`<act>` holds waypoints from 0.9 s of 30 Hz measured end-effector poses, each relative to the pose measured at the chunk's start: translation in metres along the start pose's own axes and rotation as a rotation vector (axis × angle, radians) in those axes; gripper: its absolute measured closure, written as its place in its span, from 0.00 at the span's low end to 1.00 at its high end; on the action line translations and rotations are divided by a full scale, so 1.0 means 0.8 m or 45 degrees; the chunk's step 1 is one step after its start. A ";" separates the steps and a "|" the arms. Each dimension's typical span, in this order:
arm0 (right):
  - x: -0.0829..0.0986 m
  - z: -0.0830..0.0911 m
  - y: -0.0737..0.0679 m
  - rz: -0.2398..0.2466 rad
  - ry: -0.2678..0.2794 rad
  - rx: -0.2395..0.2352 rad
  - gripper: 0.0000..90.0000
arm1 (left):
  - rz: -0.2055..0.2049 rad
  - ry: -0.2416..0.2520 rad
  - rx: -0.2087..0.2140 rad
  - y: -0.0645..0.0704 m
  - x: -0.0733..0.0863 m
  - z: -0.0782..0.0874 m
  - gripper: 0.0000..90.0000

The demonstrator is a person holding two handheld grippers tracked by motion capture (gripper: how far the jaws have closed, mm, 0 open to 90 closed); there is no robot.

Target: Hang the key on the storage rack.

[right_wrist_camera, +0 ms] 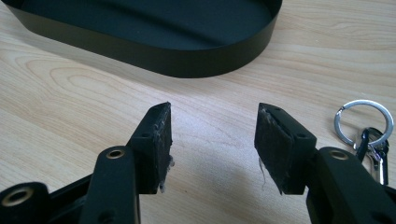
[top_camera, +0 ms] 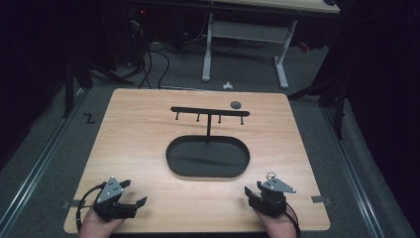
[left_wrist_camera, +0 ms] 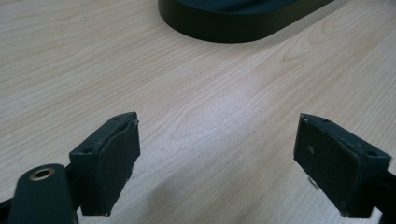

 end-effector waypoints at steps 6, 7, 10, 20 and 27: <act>0.005 0.003 0.003 -0.007 -0.014 -0.001 0.52 | -0.007 0.000 0.006 0.001 -0.005 -0.005 0.17; 0.006 0.003 0.003 -0.010 -0.010 -0.003 0.52 | -0.008 0.001 0.007 0.002 -0.005 -0.005 0.17; 0.006 0.005 0.005 -0.025 0.001 -0.015 0.52 | -0.012 0.000 0.006 0.002 -0.006 -0.006 0.17; 0.006 0.006 0.006 -0.038 0.008 -0.031 0.52 | -0.009 -0.010 0.012 0.002 -0.004 -0.007 0.17; 0.007 0.004 0.007 -0.036 -0.006 -0.030 0.52 | -0.009 -0.010 0.011 0.002 -0.004 -0.007 0.17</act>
Point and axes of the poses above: each handheld gripper's, and its own axes: z roughly backward along the jaws, x roughly out of its underside, y roughly to its right, the point moved 2 cm from there along -z, roughly forward along the jaws, and after that the axes turned 4 degrees about -y, right-handed, at the moved point
